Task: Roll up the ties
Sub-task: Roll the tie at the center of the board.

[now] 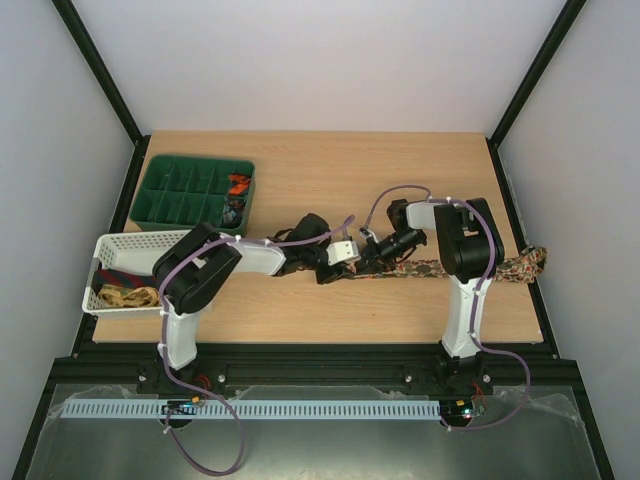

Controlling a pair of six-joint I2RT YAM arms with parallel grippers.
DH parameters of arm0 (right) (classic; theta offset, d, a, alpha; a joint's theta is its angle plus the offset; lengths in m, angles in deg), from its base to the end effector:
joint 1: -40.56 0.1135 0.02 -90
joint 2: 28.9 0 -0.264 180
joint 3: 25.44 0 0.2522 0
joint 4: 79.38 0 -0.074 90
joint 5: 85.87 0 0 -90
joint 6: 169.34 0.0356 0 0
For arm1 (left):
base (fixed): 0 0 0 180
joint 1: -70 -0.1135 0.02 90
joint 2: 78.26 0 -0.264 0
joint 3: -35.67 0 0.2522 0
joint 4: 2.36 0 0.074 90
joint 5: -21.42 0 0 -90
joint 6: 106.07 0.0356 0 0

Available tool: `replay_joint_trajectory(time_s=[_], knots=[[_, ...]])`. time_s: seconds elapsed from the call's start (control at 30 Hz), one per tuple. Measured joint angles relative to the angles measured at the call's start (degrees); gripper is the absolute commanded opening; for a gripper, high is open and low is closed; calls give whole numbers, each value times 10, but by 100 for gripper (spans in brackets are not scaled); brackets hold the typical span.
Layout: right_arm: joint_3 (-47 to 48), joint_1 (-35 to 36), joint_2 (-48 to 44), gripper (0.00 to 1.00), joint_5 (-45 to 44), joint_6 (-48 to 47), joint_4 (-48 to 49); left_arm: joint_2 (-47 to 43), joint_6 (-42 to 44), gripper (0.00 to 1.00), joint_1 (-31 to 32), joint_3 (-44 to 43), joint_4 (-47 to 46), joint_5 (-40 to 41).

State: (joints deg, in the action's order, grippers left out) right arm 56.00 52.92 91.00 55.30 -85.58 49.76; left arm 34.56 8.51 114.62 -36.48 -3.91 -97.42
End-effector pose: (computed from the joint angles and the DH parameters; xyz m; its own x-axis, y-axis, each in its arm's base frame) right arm 0.3362 0.1021 0.0892 -0.9554 -0.2791 -0.0965 -0.2486 0.5836 0.7730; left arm 0.2693 -0.2899 0.1261 -0.0417 0.5530 -0.8321 0.9886 0.1436 0.0459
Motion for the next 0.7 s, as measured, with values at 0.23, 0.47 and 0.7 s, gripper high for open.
replay_joint_trajectory(time_s=[0.23, 0.47, 0.7], knots=[[0, -2, 0, 1, 0, 0, -1, 16, 8, 36, 9, -21, 13, 16], [0, -10, -1, 10, 0, -9, -5, 15, 27, 34, 15, -33, 46, 47], [14, -42, -11, 29, -20, -40, -48, 7, 38, 33, 22, -33, 67, 90]])
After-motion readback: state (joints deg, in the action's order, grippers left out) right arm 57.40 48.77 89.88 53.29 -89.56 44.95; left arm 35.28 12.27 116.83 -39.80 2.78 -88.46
